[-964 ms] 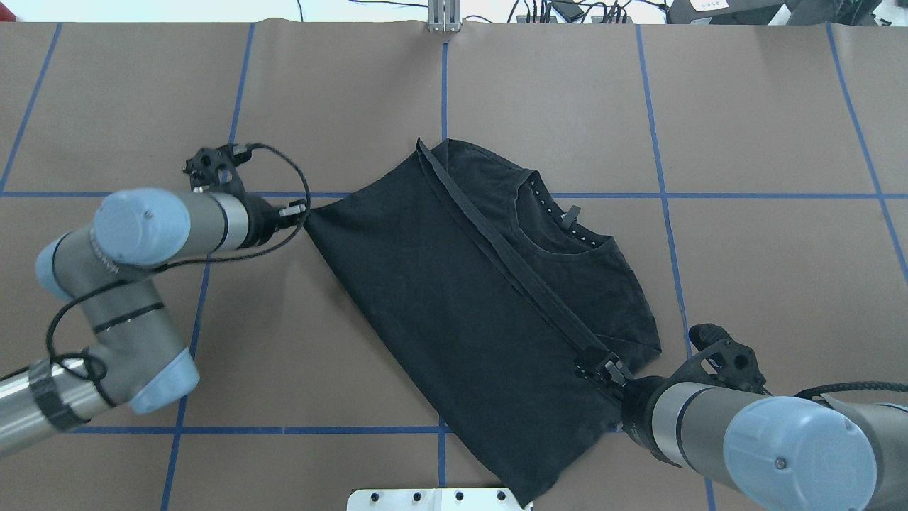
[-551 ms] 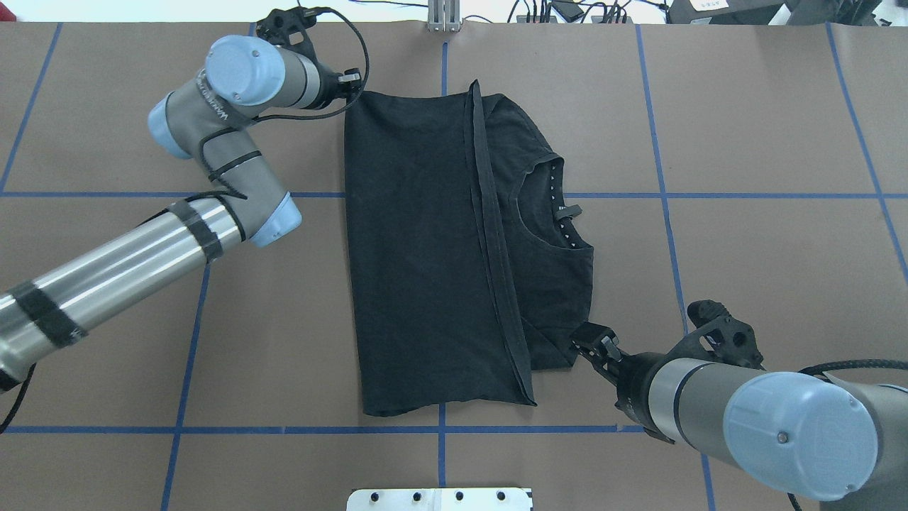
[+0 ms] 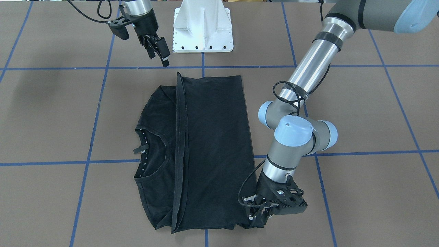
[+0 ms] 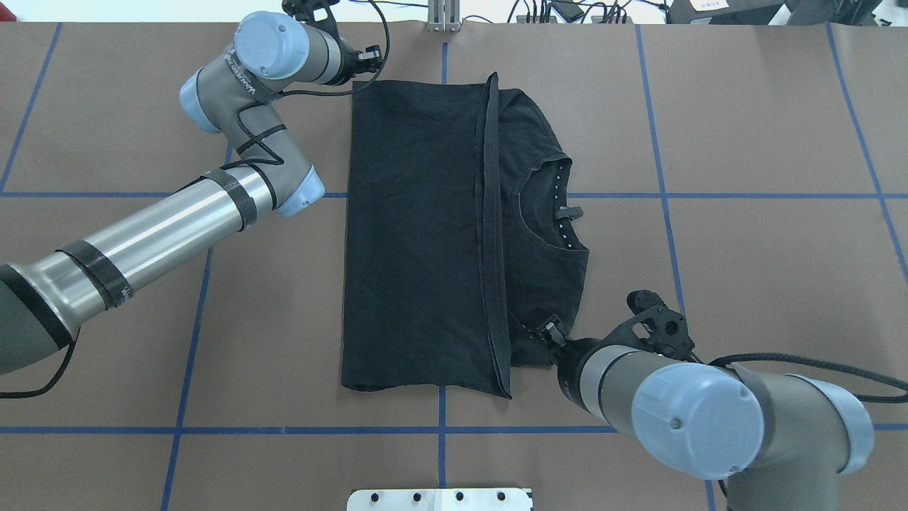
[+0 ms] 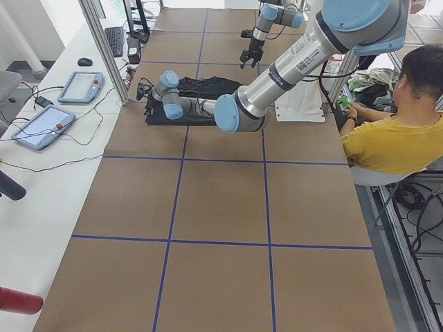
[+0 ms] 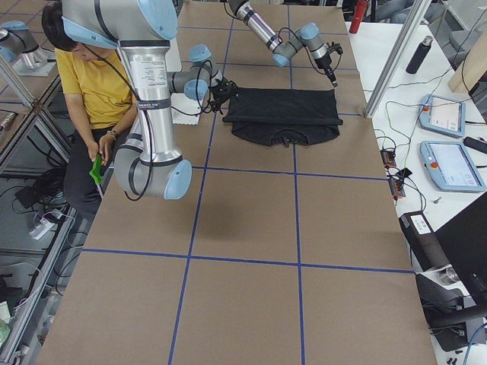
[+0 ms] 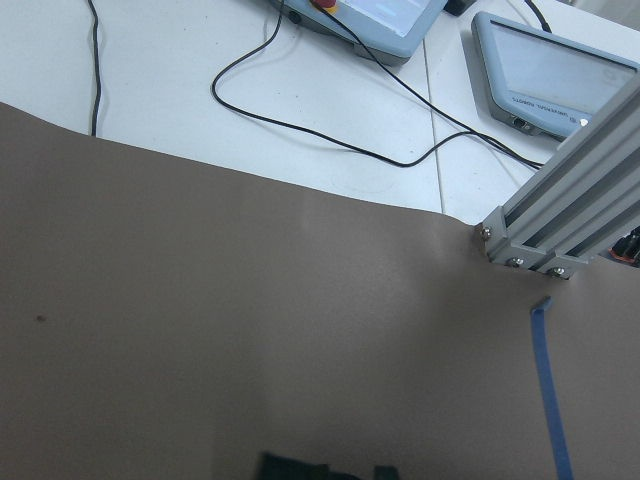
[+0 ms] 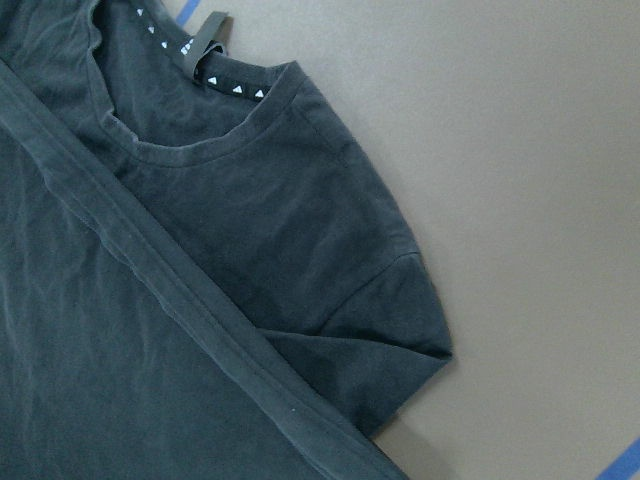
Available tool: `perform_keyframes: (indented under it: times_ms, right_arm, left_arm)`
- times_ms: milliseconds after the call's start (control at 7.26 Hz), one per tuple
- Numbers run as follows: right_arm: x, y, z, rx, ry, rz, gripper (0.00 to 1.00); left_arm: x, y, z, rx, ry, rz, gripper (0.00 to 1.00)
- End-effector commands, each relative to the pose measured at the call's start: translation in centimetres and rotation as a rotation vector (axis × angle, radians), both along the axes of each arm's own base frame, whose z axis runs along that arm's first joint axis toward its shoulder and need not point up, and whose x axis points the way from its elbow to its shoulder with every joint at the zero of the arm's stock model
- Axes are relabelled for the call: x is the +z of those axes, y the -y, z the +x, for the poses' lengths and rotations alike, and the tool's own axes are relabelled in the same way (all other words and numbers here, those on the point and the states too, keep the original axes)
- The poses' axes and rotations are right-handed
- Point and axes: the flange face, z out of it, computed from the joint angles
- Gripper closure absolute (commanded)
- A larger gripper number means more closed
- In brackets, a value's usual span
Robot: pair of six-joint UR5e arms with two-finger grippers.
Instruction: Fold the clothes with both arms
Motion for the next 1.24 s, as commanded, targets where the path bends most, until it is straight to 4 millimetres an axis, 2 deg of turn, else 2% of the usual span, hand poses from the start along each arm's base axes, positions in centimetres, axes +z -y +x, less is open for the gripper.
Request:
perform_keyframes:
  times_ms: [0, 138, 275, 413, 551, 688, 826, 964, 1101]
  right_arm:
    - [0.1, -1.0, -2.4, -0.141, -0.068, 0.132, 0.0]
    - [0.1, -2.5, -3.1, -0.288, -0.123, 0.28, 0.0]
    - [0.4, -3.1, -3.5, -0.451, -0.18, 0.429, 0.0]
    - [1.3, -3.4, -4.2, -0.625, -0.24, 0.574, 0.04]
    - [2.3, -3.2, -5.6, -0.747, -0.322, 0.692, 0.21]
    - [2.0, -1.8, -7.2, -0.828, -0.396, 0.765, 0.31]
    - [0.2, -0.5, -7.7, -0.879, -0.457, 0.8, 0.38]
    - [-0.7, 0.2, -9.3, -0.907, -0.493, 0.796, 0.38]
    - [-0.1, 0.4, -10.2, -0.914, -0.505, 0.79, 0.38]
  left_arm:
    - [0.8, -0.1, -1.1, -0.001, 0.006, 0.01, 0.33]
    - [3.4, -2.3, -2.9, 0.007, -0.003, 0.017, 0.33]
    - [5.3, -4.8, -4.3, 0.069, -0.024, 0.0, 0.33]
    - [5.7, -7.0, -6.2, 0.1, -0.042, -0.004, 0.33]
    - [6.8, -9.3, -8.0, 0.106, -0.051, 0.004, 0.33]
    - [7.7, -9.8, -8.3, 0.113, -0.049, -0.004, 0.33]
    - [8.0, -9.9, -8.0, 0.117, -0.046, -0.01, 0.33]
    - [8.1, -10.0, -7.9, 0.119, -0.043, -0.011, 0.33]
    - [8.3, -10.0, -7.7, 0.12, -0.042, -0.015, 0.33]
